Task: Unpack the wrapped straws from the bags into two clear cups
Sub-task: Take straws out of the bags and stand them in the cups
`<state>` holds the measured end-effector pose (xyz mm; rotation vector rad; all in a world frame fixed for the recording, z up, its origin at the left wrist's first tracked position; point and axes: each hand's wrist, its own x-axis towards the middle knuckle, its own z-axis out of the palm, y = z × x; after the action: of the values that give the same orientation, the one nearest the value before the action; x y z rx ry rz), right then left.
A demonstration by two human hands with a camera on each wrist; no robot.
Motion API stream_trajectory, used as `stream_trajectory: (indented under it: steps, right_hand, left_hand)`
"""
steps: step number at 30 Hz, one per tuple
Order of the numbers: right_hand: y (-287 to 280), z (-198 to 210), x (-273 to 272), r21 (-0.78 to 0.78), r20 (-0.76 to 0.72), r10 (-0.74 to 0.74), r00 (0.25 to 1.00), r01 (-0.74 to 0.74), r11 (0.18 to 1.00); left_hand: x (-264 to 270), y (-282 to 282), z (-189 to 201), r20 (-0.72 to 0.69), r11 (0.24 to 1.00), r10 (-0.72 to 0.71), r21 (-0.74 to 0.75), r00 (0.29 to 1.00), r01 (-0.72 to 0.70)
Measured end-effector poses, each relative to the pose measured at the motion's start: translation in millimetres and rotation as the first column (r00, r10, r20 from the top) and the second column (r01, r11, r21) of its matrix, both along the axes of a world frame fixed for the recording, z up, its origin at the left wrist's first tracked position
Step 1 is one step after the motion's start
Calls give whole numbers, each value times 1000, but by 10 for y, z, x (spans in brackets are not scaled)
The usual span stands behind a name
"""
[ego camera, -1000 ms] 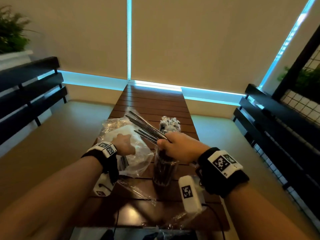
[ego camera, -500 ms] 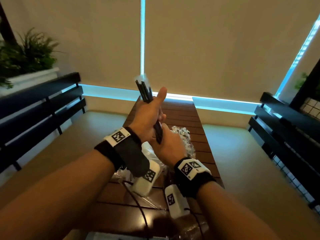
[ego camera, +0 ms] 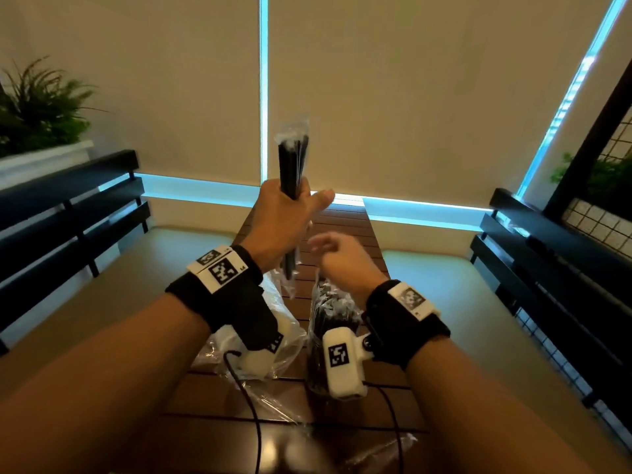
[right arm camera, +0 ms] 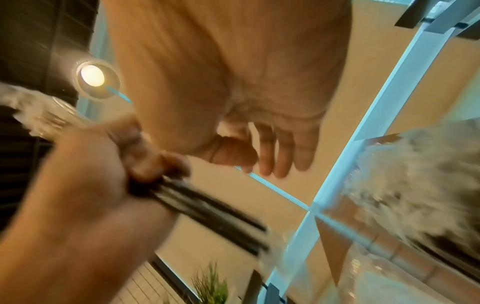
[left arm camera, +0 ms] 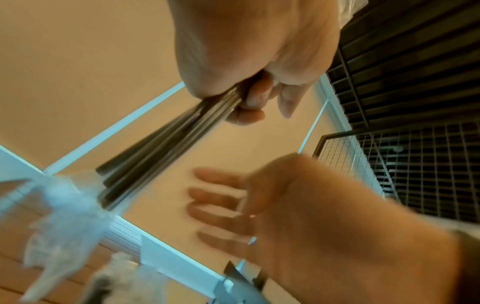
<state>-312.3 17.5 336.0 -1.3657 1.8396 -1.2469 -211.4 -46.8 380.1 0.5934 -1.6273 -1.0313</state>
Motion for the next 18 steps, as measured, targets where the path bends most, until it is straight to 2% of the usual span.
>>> stream_trajectory:
  steps: [1, 2, 3, 4, 5, 7, 9, 10, 11, 13, 15, 17, 18]
  right_hand:
    - [26, 102, -37, -143, 54, -123, 991, 130, 981]
    - [55, 229, -58, -281, 142, -213, 967, 246, 928]
    - [77, 360, -75, -384, 226, -233, 946, 306, 871]
    - [91, 482, -69, -454, 245, -221, 944, 313, 834]
    - [131, 583, -31, -513, 197, -197, 960, 272, 814]
    - [157, 686, 63, -535, -85, -197, 977, 122, 836]
    - [106, 635, 132, -438, -422, -245, 873, 41, 898]
    - [79, 583, 135, -410, -500, -283, 819, 63, 910]
    - [66, 524, 127, -405, -507, -300, 808, 85, 910]
    - [98, 428, 72, -421, -418, -257, 871, 65, 905]
    - [173, 336, 0, -467, -242, -170, 955, 39, 883]
    - [202, 164, -118, -503, -106, -207, 973, 127, 855]
    - [204, 20, -200, -496, -100, -274, 956, 191, 847]
  left_hand:
    - [2, -29, -22, 42, 999, 39, -19, 998, -38]
    - [0, -54, -70, 104, 997, 68, -46, 992, -63]
    - [-4, -65, -136, 188, 993, 100, -85, 977, -85]
    - [-8, -62, -215, 277, 987, 128, -128, 952, -95]
    - [-13, -54, -289, 354, 981, 147, -174, 924, -90]
    - [-46, -2, -381, 436, 961, 168, -274, 884, -48]
    - [-112, 43, -406, 459, 926, 179, -377, 870, 8]
    - [-141, 57, -406, 470, 908, 190, -418, 862, 28]
    - [-166, 46, -432, 480, 895, 207, -445, 853, 33]
    - [-180, 30, -508, 480, 922, 173, -387, 860, 30]
    - [-191, -3, -581, 393, 968, 116, -252, 912, -14]
    - [-214, -48, -595, 262, 995, 91, -56, 961, -79]
    - [-231, -74, -598, 192, 995, 88, 20, 977, -93]
